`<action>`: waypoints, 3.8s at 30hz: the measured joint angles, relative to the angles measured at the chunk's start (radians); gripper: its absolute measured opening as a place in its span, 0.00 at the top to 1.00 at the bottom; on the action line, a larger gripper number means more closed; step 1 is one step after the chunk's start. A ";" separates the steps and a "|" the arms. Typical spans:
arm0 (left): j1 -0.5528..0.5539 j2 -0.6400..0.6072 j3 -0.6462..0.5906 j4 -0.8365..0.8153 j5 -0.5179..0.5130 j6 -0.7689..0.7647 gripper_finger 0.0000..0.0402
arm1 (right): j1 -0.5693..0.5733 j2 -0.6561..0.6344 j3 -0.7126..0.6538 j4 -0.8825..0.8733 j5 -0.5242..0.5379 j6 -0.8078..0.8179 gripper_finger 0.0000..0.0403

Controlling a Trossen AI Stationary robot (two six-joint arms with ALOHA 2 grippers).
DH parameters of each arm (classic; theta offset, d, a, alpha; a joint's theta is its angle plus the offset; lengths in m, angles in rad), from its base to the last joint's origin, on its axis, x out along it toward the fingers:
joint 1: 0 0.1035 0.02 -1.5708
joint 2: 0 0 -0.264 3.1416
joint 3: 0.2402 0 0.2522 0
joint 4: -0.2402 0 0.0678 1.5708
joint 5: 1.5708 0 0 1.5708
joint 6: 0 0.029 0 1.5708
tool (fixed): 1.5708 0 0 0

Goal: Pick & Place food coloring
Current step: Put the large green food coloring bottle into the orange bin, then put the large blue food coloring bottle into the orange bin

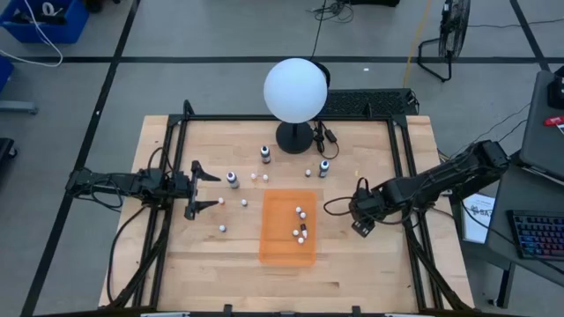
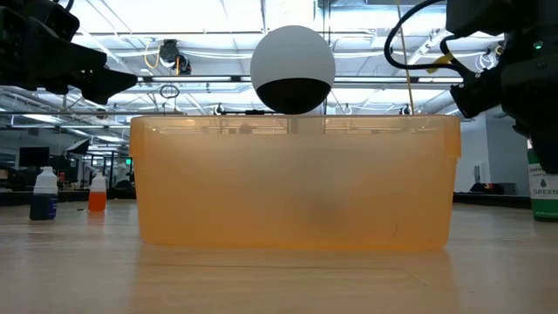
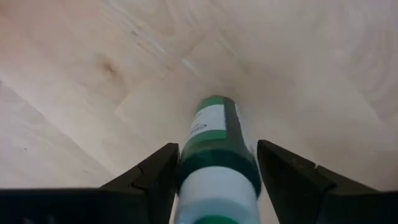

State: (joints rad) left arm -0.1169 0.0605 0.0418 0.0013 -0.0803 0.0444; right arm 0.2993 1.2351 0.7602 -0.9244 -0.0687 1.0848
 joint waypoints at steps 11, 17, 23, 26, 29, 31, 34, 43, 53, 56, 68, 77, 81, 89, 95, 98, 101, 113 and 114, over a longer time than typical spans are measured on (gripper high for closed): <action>0.000 0.000 0.000 0.002 0.000 0.000 0.12 | 0.004 -0.003 0.000 0.121 0.096 -0.148 0.68; 0.000 0.000 0.000 0.002 0.000 0.000 0.13 | 0.004 -0.002 0.088 0.314 0.195 -0.350 0.68; 0.000 0.000 0.000 0.002 0.000 0.000 0.13 | 0.004 0.020 0.312 0.345 0.300 -0.557 0.68; 0.000 0.000 0.000 0.002 0.000 0.000 0.13 | 0.003 0.081 0.463 0.310 0.312 -0.659 0.68; 0.000 0.000 0.000 0.002 0.000 0.000 0.12 | -0.005 0.185 0.643 0.216 0.334 -0.728 0.68; 0.000 0.000 0.000 0.002 0.000 0.000 0.12 | -0.017 0.274 0.771 0.111 0.332 -0.747 0.68; 0.000 0.000 0.000 0.002 0.000 0.000 0.13 | -0.043 0.421 0.956 -0.083 0.329 -0.753 0.68; 0.000 0.000 0.000 0.002 0.000 0.000 0.13 | -0.130 0.690 1.094 -0.350 0.171 -0.810 0.68; 0.000 0.000 0.000 0.002 0.000 0.000 0.13 | -0.231 0.711 0.923 -0.257 0.168 -0.859 0.68; 0.000 0.000 0.000 0.002 0.000 0.000 0.12 | -0.250 0.709 0.863 -0.196 0.147 -0.863 0.68; 0.000 0.000 0.000 0.002 0.000 0.000 0.13 | -0.260 0.709 0.755 -0.061 0.063 -0.852 0.67; 0.000 0.000 0.000 0.002 0.000 0.000 0.13 | -0.262 0.697 0.753 -0.059 0.063 -0.774 0.33; 0.000 0.000 0.000 0.002 0.000 0.000 0.13 | -0.263 0.635 0.752 -0.071 0.063 -0.741 0.30; 0.000 0.000 0.000 0.002 0.000 0.000 0.12 | -0.265 0.452 0.753 -0.079 0.137 -0.716 0.34; 0.000 0.000 0.000 0.002 0.000 0.000 0.12 | -0.344 0.363 0.754 -0.108 0.348 -0.824 0.36; 0.000 0.000 0.000 0.002 0.000 0.000 0.13 | -0.429 0.360 0.754 -0.111 0.312 -0.829 0.37; 0.000 0.000 0.000 0.002 0.000 0.000 0.13 | -0.519 0.380 0.754 -0.126 0.244 -0.825 0.37; 0.000 0.000 0.000 0.002 0.000 0.000 0.12 | -0.645 0.483 0.753 -0.130 0.155 -0.866 0.37; 0.000 0.000 0.000 0.002 0.000 0.000 0.13 | -0.645 0.492 0.753 -0.132 0.141 -0.865 0.37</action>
State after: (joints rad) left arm -0.1169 0.0608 0.0418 0.0032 -0.0799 0.0444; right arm -0.3457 1.7268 1.5135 -1.0563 0.0726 0.2195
